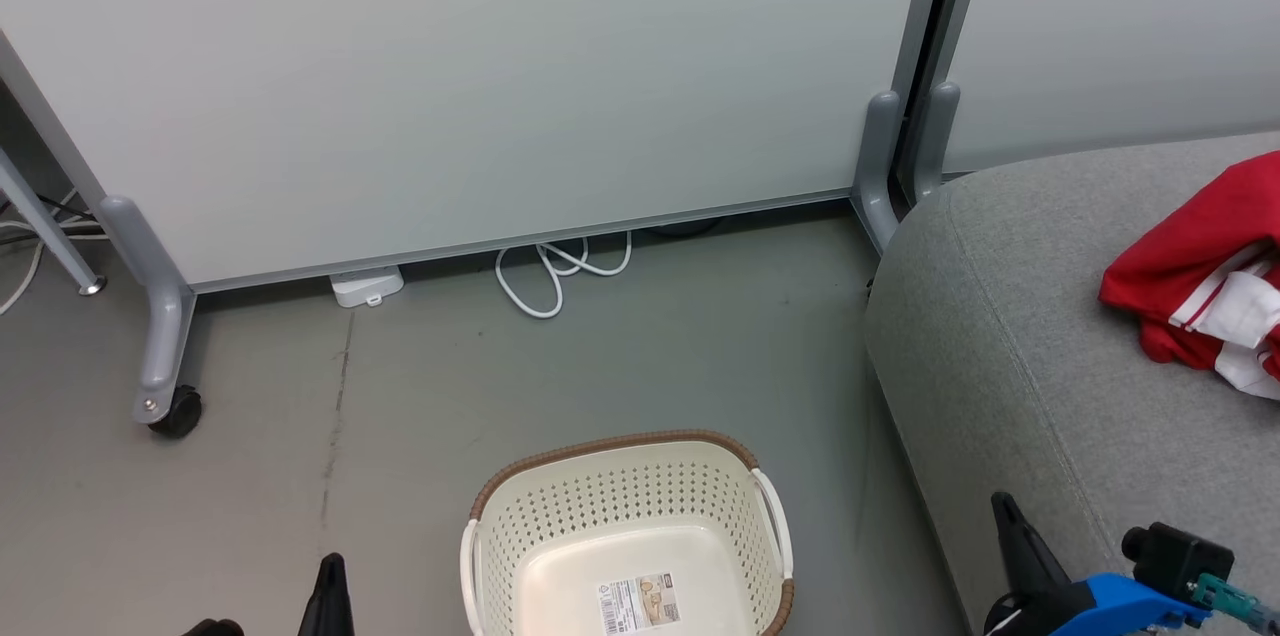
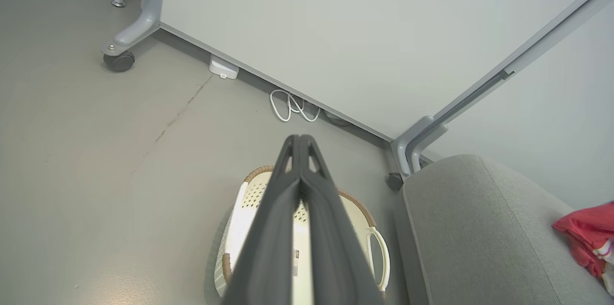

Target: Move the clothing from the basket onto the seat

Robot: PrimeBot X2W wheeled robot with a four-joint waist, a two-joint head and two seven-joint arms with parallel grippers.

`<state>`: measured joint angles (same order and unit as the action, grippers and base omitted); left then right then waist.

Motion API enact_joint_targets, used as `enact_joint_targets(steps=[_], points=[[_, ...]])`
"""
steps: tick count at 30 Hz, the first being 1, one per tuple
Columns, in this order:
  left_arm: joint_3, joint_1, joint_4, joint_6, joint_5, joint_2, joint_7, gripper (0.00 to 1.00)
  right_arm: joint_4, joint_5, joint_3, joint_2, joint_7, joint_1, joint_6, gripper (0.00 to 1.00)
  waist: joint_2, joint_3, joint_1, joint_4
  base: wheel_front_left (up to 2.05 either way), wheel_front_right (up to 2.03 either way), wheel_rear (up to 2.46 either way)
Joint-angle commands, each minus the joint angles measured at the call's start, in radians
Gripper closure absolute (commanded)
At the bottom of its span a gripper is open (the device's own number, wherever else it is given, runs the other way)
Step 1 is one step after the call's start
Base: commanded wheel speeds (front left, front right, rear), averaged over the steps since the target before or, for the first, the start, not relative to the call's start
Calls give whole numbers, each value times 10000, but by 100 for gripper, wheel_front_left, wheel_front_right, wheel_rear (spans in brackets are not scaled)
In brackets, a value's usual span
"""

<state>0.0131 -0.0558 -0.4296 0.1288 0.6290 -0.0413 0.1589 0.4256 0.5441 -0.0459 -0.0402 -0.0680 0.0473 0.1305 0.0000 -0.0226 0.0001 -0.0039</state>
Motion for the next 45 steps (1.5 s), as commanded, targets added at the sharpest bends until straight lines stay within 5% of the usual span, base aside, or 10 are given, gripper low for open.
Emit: enact_joint_targets(steps=[1, 45], points=[[9, -22, -59, 0, 46, 9, -12, 100, 61, 35, 4, 2, 13, -32, 0, 100, 0, 1, 0, 0, 0, 0, 0], [459, 605, 544, 10, 4350, 15, -1208, 100, -532, 4708, -284, -39, 837, 138, 2, 100, 0, 80, 0, 12, 0, 0, 0]])
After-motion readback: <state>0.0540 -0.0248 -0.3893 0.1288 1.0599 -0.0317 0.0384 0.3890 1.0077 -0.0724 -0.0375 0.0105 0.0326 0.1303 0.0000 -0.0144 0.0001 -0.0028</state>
